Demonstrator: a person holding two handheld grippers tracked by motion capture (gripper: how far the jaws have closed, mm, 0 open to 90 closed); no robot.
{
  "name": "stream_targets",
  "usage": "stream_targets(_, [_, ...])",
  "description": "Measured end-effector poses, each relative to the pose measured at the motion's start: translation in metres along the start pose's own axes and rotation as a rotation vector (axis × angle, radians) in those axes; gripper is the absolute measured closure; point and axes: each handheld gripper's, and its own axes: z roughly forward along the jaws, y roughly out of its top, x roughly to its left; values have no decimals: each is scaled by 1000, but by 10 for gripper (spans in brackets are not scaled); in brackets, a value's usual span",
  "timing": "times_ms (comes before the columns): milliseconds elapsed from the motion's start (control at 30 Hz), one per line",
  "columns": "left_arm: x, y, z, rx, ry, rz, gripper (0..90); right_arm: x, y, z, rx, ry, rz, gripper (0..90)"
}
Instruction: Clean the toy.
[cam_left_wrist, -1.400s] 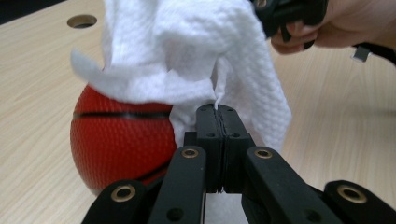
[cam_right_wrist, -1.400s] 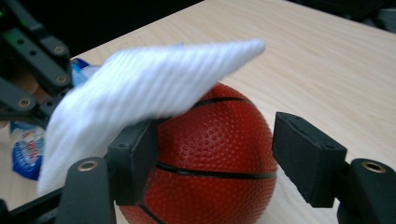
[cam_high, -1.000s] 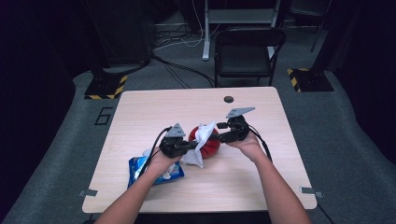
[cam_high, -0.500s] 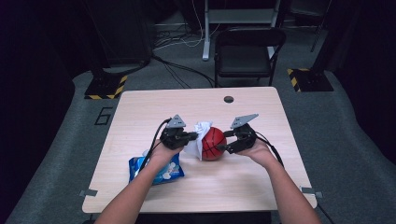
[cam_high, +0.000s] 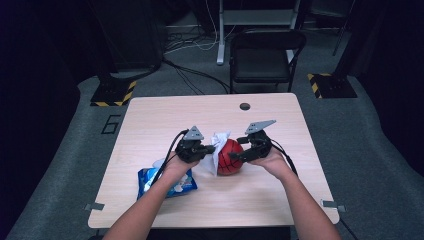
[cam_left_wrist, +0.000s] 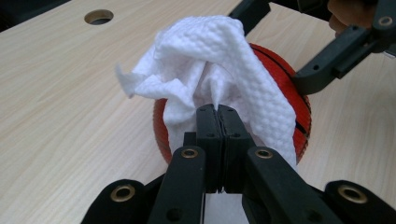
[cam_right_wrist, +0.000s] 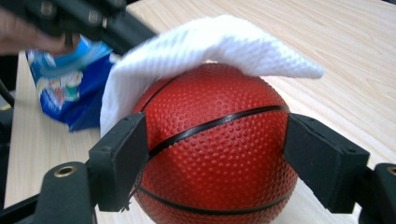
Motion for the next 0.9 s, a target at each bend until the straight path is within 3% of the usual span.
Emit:
stream_targets(133, [0, 2, -2, -5, 1, -4, 884, 11, -5, -6, 26, -25, -57, 225])
stream_targets(233, [-1, 4, -1, -2, -1, -3, 882, 21, -6, -8, 56, -47, -133, 233])
stream_targets(300, [-3, 5, 1, 0, -10, 4, 880, 25, -9, -11, 67, -53, -150, 246])
stream_targets(367, [-7, 4, 6, 27, -31, 12, 881, 24, -12, -16, 47, -30, -131, 284])
stream_targets(433, [-10, 3, 5, 8, -47, 9, 886, 20, -14, -22, 11, 11, -69, 308])
stream_targets(500, [-14, 3, 5, 5, -64, 4, 886, 16, -14, -25, -30, 11, -26, 299])
stream_targets(567, [-17, 3, 4, 8, -75, 19, 886, 13, -12, -24, -63, 17, 47, 251])
stream_targets(733, [-24, 0, 4, 4, -89, 11, 887, 14, -9, -10, -23, 23, 93, 188])
stream_targets(900, [-24, -3, 2, 25, -75, 20, 886, 19, -15, -12, -30, -13, 82, 177])
